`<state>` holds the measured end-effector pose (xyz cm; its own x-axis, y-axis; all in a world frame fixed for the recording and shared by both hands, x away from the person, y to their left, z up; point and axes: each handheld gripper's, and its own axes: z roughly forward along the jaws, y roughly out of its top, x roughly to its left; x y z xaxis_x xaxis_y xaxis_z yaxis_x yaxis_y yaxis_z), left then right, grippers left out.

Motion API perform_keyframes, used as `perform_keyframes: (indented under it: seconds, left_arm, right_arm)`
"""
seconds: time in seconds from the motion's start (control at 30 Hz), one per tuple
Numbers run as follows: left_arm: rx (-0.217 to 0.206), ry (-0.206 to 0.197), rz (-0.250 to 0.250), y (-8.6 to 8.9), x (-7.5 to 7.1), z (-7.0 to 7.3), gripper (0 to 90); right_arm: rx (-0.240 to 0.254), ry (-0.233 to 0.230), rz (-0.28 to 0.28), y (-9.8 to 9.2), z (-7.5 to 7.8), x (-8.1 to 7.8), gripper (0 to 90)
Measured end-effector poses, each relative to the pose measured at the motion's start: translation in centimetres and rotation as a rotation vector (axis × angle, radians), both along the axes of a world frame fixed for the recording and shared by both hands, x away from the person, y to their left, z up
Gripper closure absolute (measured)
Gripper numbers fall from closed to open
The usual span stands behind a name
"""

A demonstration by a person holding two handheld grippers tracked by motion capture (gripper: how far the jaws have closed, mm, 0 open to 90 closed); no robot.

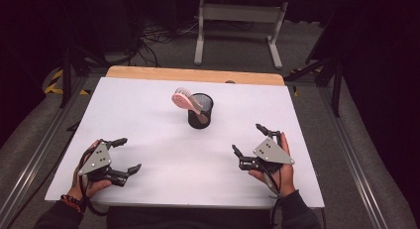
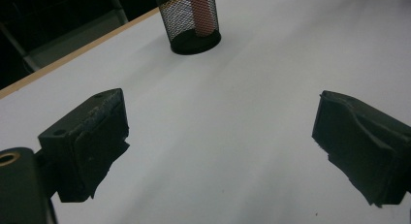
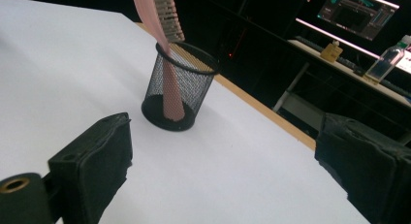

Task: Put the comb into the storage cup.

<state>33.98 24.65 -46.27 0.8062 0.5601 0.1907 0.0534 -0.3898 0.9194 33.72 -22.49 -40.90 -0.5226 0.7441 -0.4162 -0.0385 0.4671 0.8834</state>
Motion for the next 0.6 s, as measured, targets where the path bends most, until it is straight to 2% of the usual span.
perform_keyframes:
  seconds: [0.3, 0.6]
  left_arm:
    - [-0.001, -0.001, 0.001, 0.0, -0.1, 0.0, 6.7]
    - [0.001, 0.004, -0.002, 0.0, 0.1, -0.1, 6.7]
  right_arm:
    - [-0.045, 0.019, -0.021, -1.4, -1.8, -0.9, 6.8]
    - [-0.045, 0.06, -0.059, -3.5, -3.4, -1.4, 6.7]
